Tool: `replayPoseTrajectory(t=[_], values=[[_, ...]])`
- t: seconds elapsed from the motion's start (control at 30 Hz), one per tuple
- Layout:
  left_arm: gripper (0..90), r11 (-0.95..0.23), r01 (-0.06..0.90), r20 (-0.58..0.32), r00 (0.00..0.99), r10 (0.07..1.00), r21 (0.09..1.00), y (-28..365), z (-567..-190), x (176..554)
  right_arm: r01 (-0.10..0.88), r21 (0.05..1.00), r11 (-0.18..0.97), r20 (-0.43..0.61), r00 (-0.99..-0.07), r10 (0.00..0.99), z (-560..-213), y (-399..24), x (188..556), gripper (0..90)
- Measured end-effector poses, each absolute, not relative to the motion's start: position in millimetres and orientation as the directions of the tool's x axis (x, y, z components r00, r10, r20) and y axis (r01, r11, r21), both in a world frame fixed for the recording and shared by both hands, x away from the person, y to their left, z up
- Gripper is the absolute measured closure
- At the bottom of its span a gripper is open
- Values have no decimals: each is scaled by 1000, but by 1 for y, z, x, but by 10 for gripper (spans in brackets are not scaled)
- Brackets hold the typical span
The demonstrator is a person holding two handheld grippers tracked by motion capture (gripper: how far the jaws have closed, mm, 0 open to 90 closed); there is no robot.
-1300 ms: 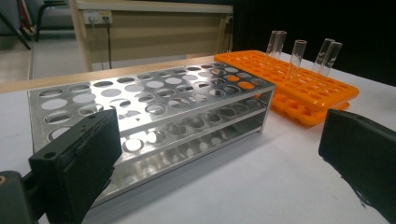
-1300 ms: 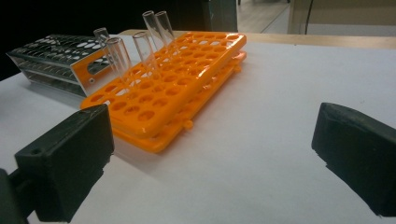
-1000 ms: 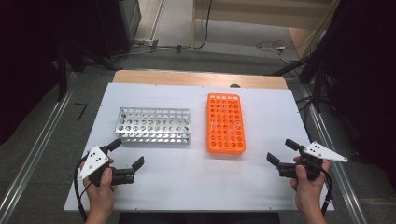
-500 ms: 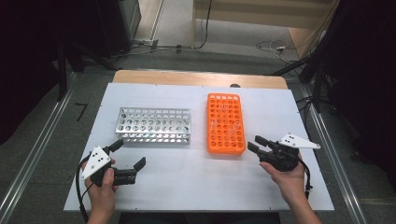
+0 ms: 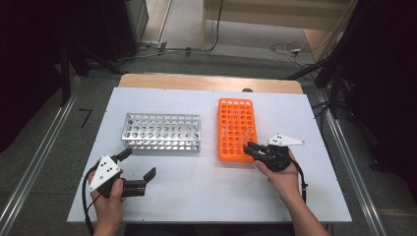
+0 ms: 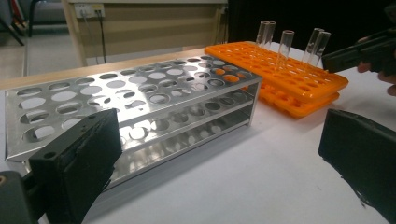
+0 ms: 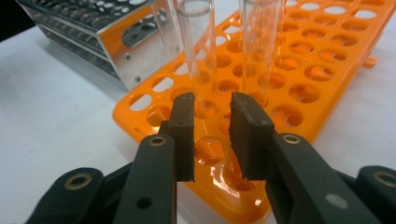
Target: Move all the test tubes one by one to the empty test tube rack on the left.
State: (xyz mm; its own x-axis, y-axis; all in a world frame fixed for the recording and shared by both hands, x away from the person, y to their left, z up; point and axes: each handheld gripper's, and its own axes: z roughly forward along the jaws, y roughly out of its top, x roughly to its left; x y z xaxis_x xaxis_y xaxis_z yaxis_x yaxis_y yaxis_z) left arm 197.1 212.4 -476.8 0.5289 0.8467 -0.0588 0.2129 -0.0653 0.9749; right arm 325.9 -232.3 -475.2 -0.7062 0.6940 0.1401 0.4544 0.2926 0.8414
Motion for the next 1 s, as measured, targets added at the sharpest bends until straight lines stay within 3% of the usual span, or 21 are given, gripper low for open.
replayPoseTrajectory(t=[0.77,0.9,1.0], values=[[0,-77,230,-63,548,834,970,203,-478,199,375,870,319,49,-710,702,-485,-203,337,725],[0,-81,232,-63,552,832,969,201,-478,200,366,870,330,25,-702,711,-485,-199,338,681],[0,-81,229,-61,553,831,970,200,-477,199,358,866,348,-2,-694,720,-485,-195,337,728]])
